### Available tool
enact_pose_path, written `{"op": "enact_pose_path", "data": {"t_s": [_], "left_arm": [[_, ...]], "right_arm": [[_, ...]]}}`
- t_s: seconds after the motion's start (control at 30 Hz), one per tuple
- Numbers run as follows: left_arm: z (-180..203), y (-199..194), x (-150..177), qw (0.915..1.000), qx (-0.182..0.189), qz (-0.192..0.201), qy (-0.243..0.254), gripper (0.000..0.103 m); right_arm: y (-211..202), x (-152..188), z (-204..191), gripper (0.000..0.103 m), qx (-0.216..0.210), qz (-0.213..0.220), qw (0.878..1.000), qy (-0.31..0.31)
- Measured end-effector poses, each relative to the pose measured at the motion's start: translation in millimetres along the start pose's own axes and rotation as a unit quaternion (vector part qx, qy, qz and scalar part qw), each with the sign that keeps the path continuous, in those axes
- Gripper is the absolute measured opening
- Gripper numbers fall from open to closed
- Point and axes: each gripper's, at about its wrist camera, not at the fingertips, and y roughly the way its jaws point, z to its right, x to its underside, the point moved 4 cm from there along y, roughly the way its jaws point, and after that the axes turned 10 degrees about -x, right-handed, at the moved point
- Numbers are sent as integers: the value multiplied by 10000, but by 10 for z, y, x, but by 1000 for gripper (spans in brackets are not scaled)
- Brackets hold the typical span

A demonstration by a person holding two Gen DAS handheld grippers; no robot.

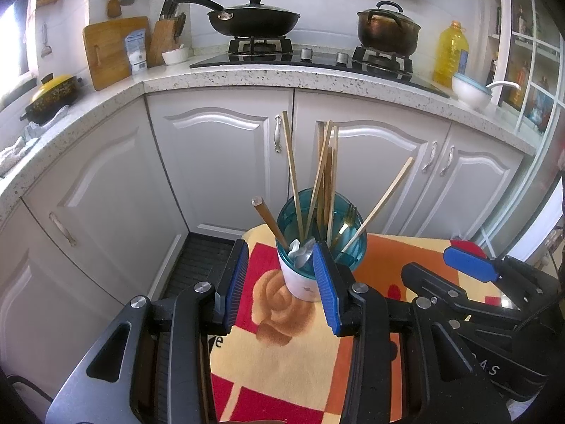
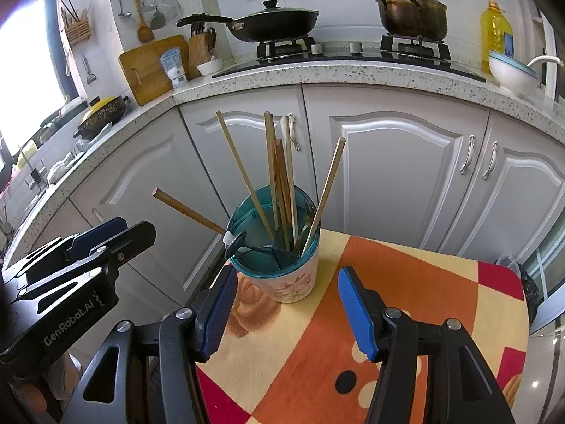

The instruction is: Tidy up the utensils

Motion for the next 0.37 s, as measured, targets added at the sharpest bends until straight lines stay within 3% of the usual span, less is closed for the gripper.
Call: {"op": "enact_pose_path", "data": {"t_s": [0.37], "left_arm": [[29,50,34,10000,40,29,31,37]], "right_arm": [[34,36,85,58,1,-12,10000,73]]}}
